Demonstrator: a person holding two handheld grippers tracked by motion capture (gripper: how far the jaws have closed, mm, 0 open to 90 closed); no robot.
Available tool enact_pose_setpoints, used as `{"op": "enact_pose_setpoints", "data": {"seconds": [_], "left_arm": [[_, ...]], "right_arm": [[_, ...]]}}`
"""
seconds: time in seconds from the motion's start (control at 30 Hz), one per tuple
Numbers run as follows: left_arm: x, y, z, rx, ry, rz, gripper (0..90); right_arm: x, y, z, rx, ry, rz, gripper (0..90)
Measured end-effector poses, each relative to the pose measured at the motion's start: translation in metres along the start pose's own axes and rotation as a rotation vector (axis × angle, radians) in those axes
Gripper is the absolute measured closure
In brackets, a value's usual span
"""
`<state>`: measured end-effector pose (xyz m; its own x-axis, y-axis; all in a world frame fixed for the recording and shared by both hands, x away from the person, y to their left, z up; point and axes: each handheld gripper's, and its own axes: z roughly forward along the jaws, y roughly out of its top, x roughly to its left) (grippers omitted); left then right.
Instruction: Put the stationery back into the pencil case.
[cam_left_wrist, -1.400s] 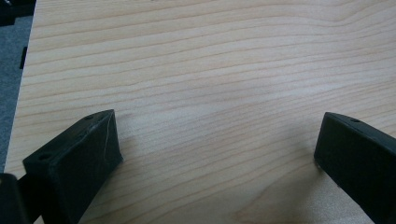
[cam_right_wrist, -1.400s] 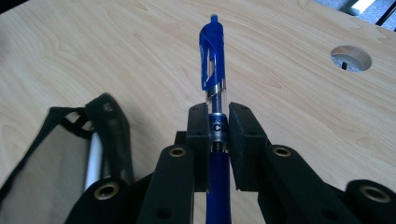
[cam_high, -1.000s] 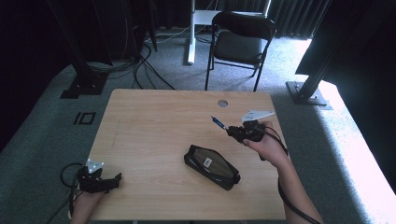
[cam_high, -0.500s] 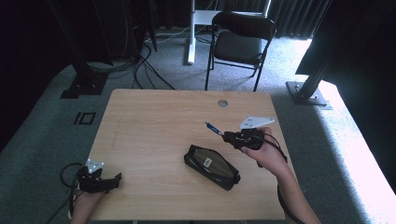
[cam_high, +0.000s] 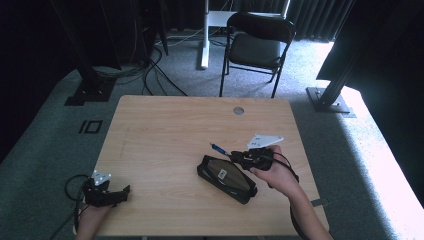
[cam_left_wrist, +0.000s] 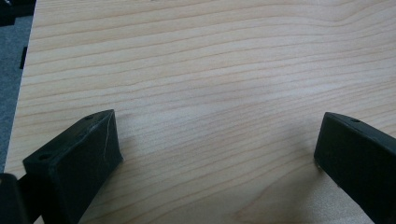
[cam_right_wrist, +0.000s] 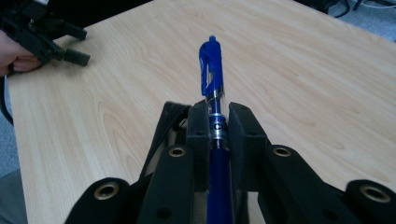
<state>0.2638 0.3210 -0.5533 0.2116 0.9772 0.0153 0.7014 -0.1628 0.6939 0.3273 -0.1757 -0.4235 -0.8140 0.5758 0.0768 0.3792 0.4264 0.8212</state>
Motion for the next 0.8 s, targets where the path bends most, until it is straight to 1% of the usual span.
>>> {"op": "enact_pose_setpoints", "data": {"seconds": [0.03,0.07,0.13,0.2,0.3,0.37,0.43,0.6,0.73,0.8], "left_arm": [[0.000,0.000,0.000,0.000,0.000,0.000,0.6],[0.000,0.000,0.000,0.000,0.000,0.000,0.6],[0.000,0.000,0.000,0.000,0.000,0.000,0.6],[0.000,0.000,0.000,0.001,0.000,0.002,0.6],[0.000,0.000,0.000,0.002,0.000,0.003,0.6],[0.000,0.000,0.000,0.002,0.000,0.003,0.6],[0.000,0.000,0.000,0.002,0.000,0.003,0.5],[0.000,0.000,0.000,0.001,0.000,0.003,0.6],[0.000,0.000,0.000,0.001,0.000,0.002,0.6],[0.000,0.000,0.000,0.001,0.000,0.003,0.5]], "right_arm": [[0.001,-0.001,0.001,-0.005,-0.002,0.001,79.5],[0.002,-0.003,0.002,-0.002,0.006,0.001,79.5],[0.004,-0.006,0.004,0.003,0.005,-0.003,79.4],[0.005,-0.008,0.006,0.010,0.014,0.003,79.5],[0.007,-0.013,0.009,0.015,0.014,0.000,79.5],[0.009,-0.015,0.012,0.032,0.023,-0.010,79.5],[0.010,-0.018,0.015,0.044,0.029,-0.009,79.5],[0.011,-0.023,0.022,0.068,0.033,-0.004,79.5],[0.012,-0.028,0.028,0.090,0.020,-0.013,79.5],[0.012,-0.030,0.031,0.106,0.030,-0.012,79.5]]}}
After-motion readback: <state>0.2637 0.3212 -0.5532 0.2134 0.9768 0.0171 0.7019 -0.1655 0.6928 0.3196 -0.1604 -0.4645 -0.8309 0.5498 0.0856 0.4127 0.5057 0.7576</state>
